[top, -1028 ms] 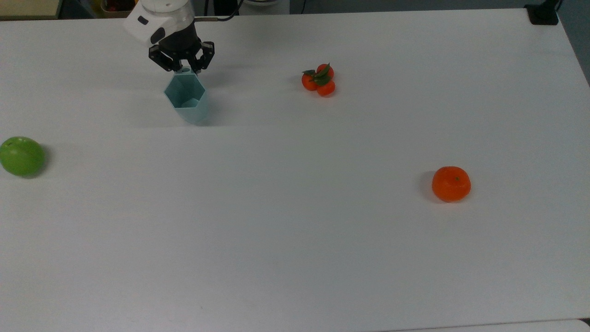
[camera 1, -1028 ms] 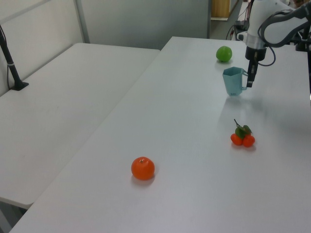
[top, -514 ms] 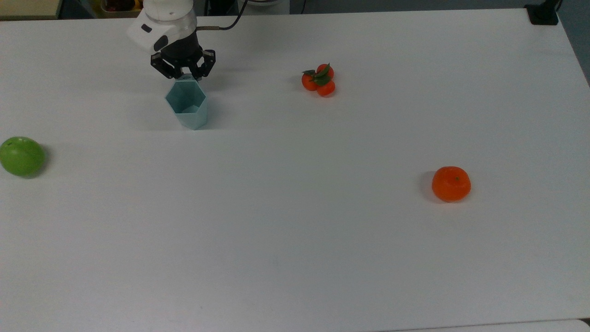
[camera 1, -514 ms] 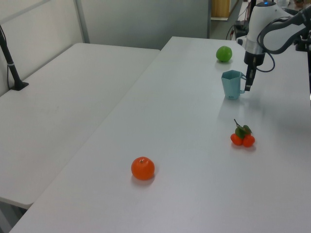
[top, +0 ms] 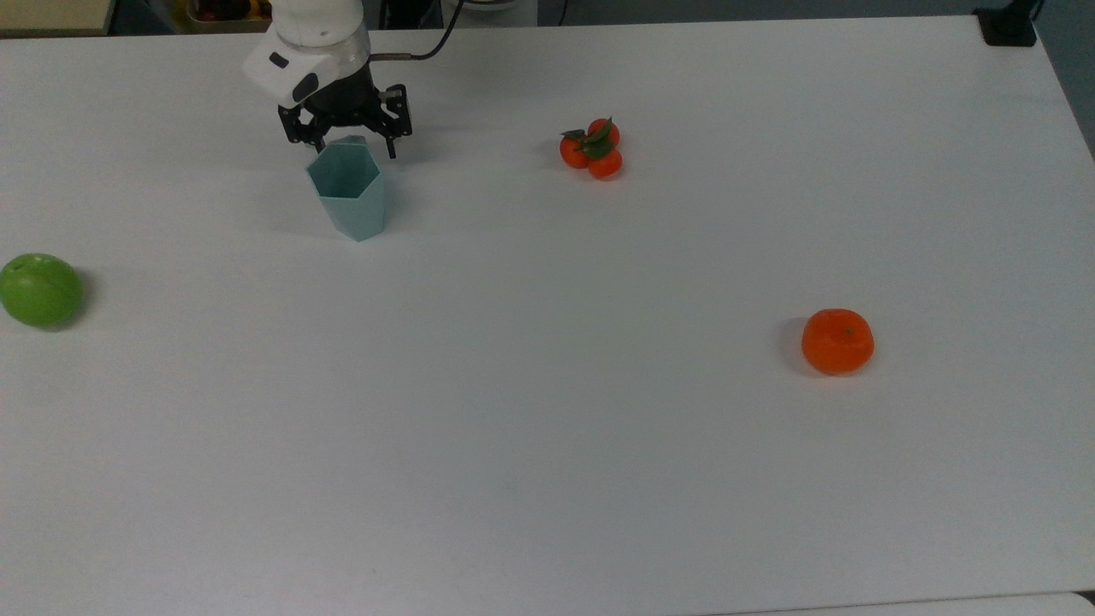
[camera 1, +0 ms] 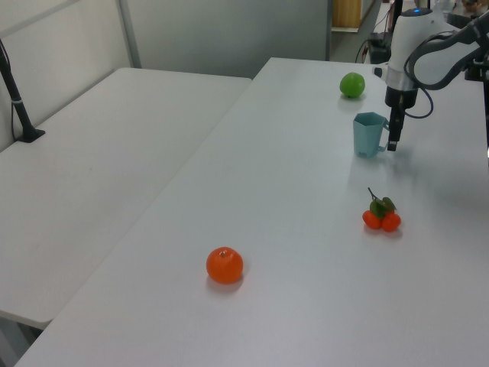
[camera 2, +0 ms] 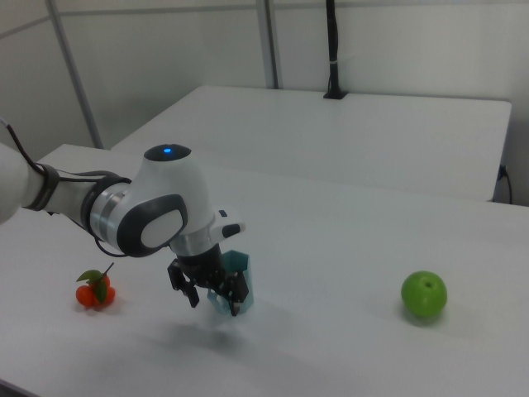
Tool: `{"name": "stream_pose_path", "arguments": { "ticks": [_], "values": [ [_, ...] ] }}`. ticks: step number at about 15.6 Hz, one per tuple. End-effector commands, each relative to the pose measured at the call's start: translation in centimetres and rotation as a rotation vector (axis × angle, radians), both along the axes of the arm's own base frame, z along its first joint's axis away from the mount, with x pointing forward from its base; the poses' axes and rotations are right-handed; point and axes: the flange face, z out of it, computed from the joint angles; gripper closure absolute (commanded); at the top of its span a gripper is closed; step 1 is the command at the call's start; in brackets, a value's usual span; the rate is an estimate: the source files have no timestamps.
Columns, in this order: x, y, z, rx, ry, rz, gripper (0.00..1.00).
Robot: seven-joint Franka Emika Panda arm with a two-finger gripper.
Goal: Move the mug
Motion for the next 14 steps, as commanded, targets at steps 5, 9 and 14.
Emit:
{"name": "stream_pose_path", "arguments": {
  "ticks": [5, 9, 14],
  "values": [
    [3.0, 6.7, 12.8, 0.099, 0.080, -0.043, 0.00],
    [4.2, 10.6, 20.3, 0.099, 0.057, -0.184, 0.00],
    [3.5, 10.3, 27.0, 0.106, 0.061, -0.317, 0.00]
  ]
}}
